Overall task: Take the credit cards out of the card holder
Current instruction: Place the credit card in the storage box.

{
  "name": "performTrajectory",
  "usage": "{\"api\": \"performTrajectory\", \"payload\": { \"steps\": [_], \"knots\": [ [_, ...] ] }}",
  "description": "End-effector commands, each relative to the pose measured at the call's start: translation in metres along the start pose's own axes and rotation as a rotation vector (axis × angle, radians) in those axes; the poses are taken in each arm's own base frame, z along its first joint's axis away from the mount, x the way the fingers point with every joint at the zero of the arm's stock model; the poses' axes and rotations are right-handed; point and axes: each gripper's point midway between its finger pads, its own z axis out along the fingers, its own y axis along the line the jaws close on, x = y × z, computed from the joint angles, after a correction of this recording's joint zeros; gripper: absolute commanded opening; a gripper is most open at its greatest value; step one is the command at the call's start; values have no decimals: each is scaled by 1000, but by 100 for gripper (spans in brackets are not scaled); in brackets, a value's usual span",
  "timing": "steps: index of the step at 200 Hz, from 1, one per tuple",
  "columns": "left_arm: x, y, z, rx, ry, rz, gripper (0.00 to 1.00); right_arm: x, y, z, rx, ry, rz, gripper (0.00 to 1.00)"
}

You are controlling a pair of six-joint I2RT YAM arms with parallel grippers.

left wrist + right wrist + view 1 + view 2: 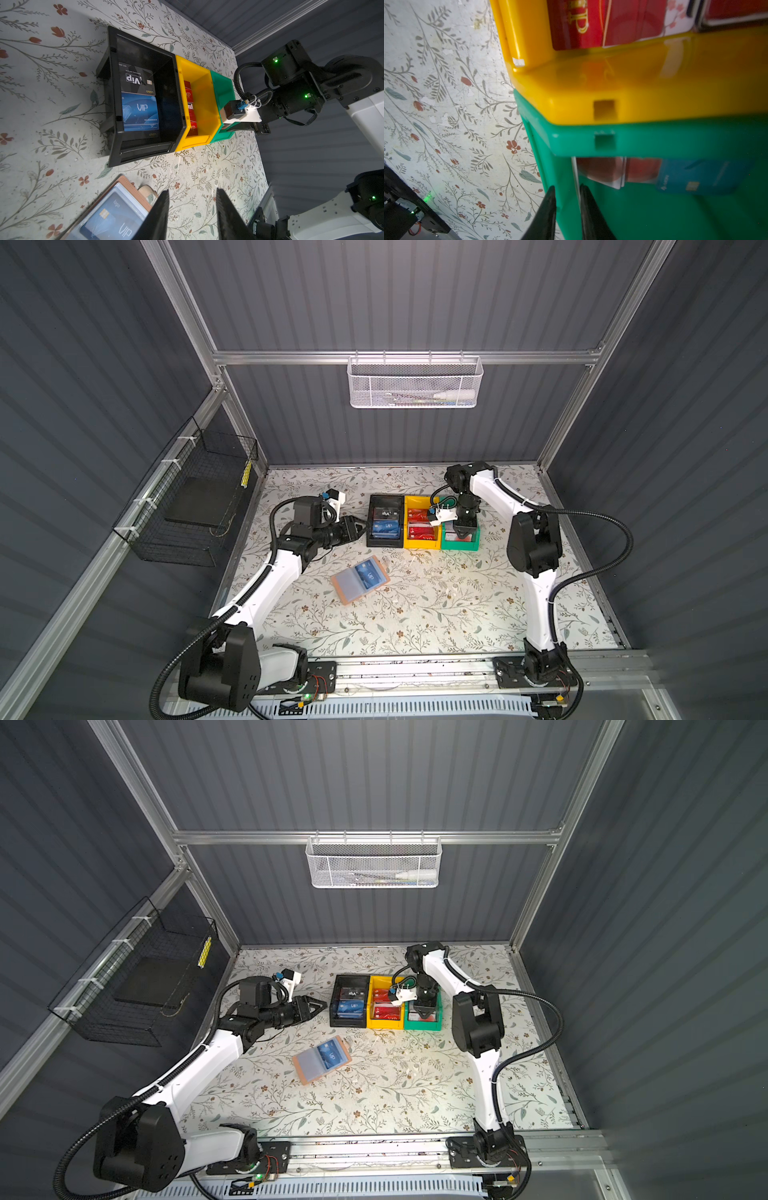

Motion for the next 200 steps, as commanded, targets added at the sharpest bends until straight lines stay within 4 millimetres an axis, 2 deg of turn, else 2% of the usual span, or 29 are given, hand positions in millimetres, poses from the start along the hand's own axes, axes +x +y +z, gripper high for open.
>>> {"api": "performTrajectory", "payload": {
  "steps": [1,30,54,65,85,105,117,134,147,162,185,200],
  "knots": [
    [4,3,-5,-8,-2,0,40,1,-1,5,0,20,-2,27],
    [6,4,-6,-11,-1,-4,40,0,-15,-5,80,14,46,30],
    [13,11,-6,-33,22,-24,41,1,-21,-29,161,-1,116,38],
    [21,21,-6,-71,46,-51,41,2,-23,-44,213,-12,167,42],
    [42,45,-6,-170,101,-114,41,0,-29,-69,343,-54,302,45],
    [62,62,-6,-226,141,-176,41,-13,-24,-86,461,-134,415,51],
    [70,70,-7,-251,149,-210,41,-35,-7,-88,475,-218,438,56],
    [80,82,-8,-294,162,-252,41,-80,24,-86,445,-396,429,59],
    [87,90,-8,-327,178,-279,41,-116,43,-87,403,-574,468,57],
    [92,96,-6,-345,191,-304,41,-151,73,-79,250,-704,476,54],
    [99,102,-3,-355,206,-329,41,-193,124,-66,38,-671,363,59],
    [103,105,-2,-357,206,-337,41,-213,147,-59,-69,-620,338,59]
  ]
}}
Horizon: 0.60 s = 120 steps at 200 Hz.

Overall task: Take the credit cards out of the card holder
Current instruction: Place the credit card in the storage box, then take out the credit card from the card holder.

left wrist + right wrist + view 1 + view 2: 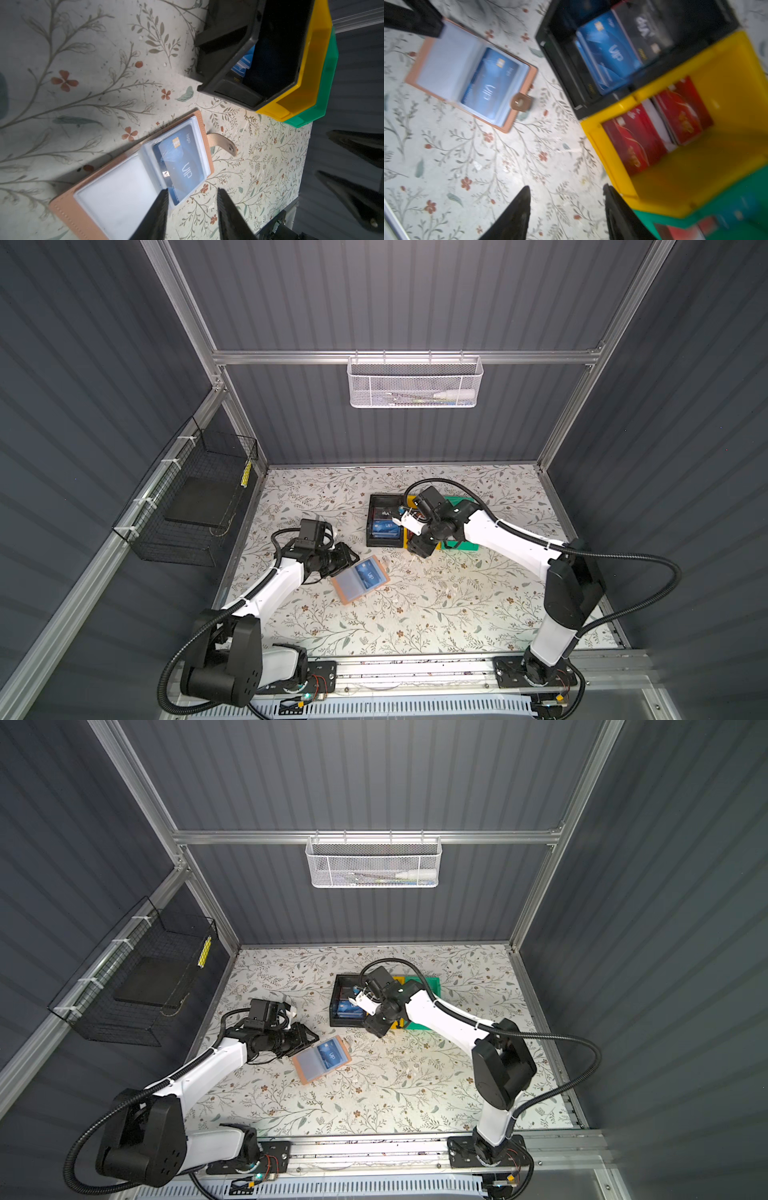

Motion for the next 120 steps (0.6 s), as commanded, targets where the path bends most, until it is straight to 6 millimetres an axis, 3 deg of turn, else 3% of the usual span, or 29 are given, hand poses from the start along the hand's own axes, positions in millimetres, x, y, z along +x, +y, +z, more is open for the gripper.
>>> {"api": "performTrajectory", "payload": {
  "steps": [1,26,56,120],
  "knots": [
    [8,15,6,-36,20,-54,41,-31,51,8,-215,-18,65,59],
    [13,20,10,-32,24,-71,40,-41,69,23,-294,108,116,49],
    [17,22,12,-6,13,-82,40,-44,79,45,-318,140,137,46],
    [24,23,27,57,33,-111,40,-25,82,77,-351,236,244,37]
  ]
}}
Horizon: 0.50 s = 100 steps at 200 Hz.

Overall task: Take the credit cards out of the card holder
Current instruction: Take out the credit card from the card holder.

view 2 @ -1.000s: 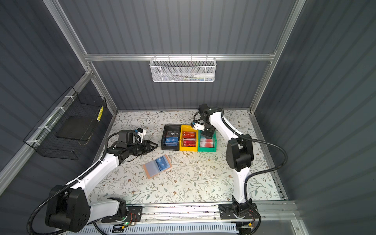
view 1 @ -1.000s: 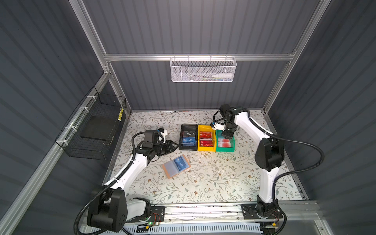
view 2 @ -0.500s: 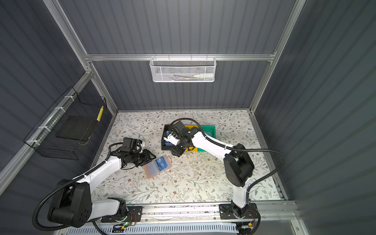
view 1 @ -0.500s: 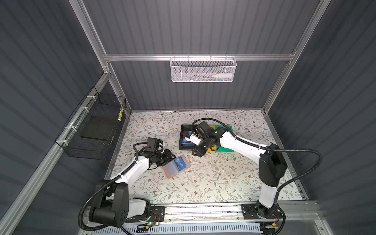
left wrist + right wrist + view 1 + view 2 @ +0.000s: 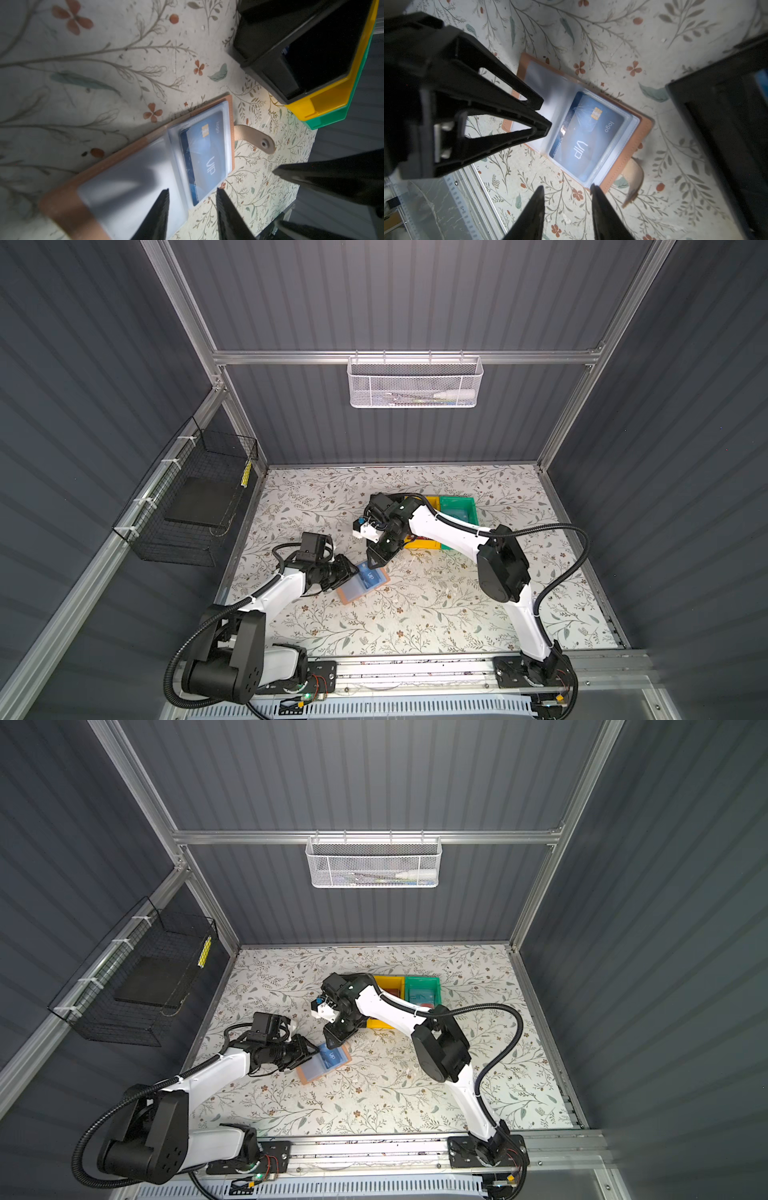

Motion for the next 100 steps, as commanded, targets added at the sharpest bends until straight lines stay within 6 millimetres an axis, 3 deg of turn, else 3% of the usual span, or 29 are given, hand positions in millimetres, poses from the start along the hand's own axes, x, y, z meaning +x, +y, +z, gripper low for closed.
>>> {"api": "performTrajectory", "payload": {
  "steps": [1,44,66,100],
  "knots": [
    [1,0,7,40,10,-26,40,8,4,4,-31,33,61,37],
    [4,3,14,47,25,-42,39,8,-2,19,-52,42,99,35],
    [5,5,14,44,26,-45,37,8,-6,26,-66,47,125,26],
    [6,8,17,43,23,-51,33,12,-17,35,-67,61,165,23]
  ]
}}
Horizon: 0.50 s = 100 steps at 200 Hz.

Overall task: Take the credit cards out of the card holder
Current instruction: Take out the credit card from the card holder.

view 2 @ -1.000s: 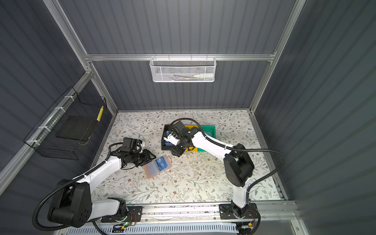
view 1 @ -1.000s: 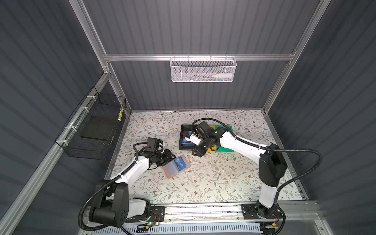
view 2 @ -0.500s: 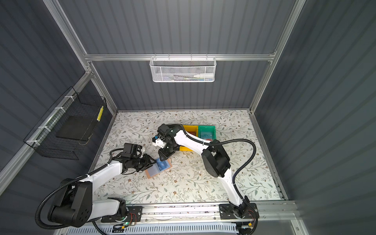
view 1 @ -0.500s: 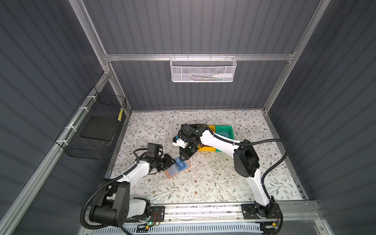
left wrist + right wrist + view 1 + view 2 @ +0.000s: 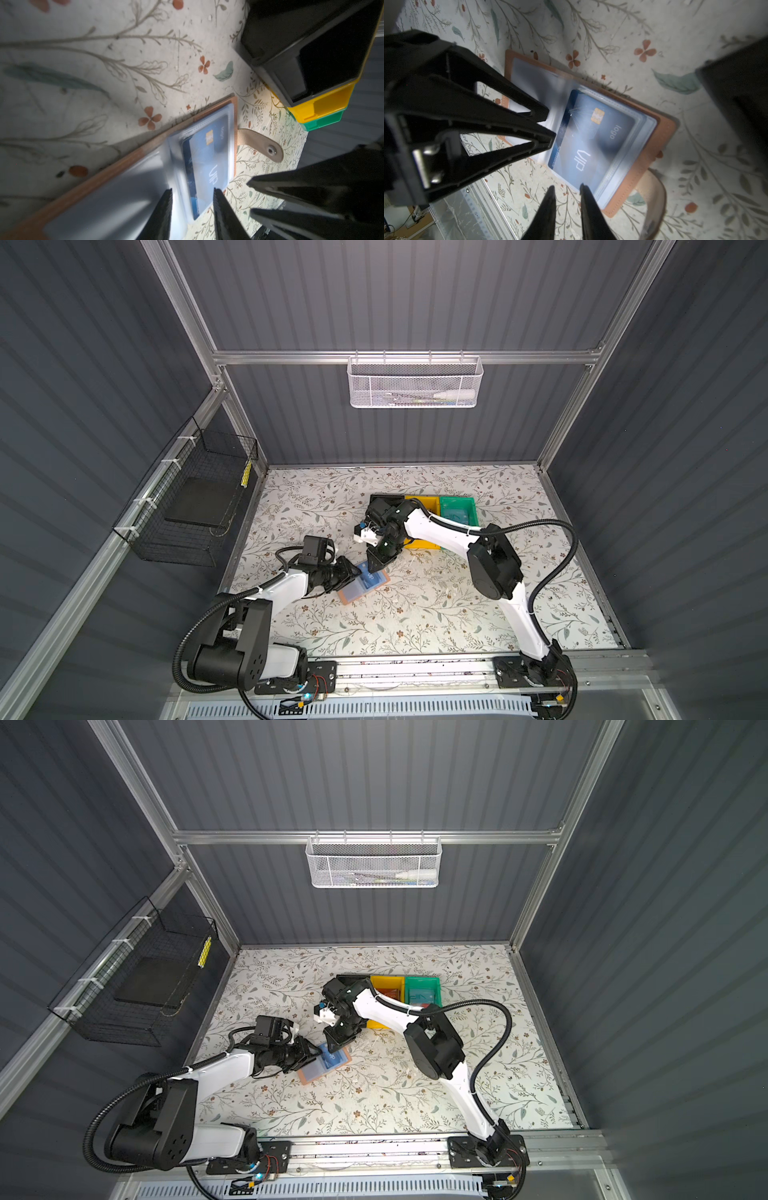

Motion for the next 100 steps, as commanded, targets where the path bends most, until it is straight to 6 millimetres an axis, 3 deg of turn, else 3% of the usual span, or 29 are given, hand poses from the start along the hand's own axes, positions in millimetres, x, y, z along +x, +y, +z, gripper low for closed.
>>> {"api": "performTrajectory", "payload": {
  "steps": [1,72,100],
  "knots": [
    [3,4,3,6,8,-18,33,7,-11,11,-10,31,56,23],
    [1,7,12,21,14,-39,32,9,-28,16,21,39,89,23],
    [2,9,14,21,17,-44,27,10,-29,19,18,44,90,22]
  ]
}}
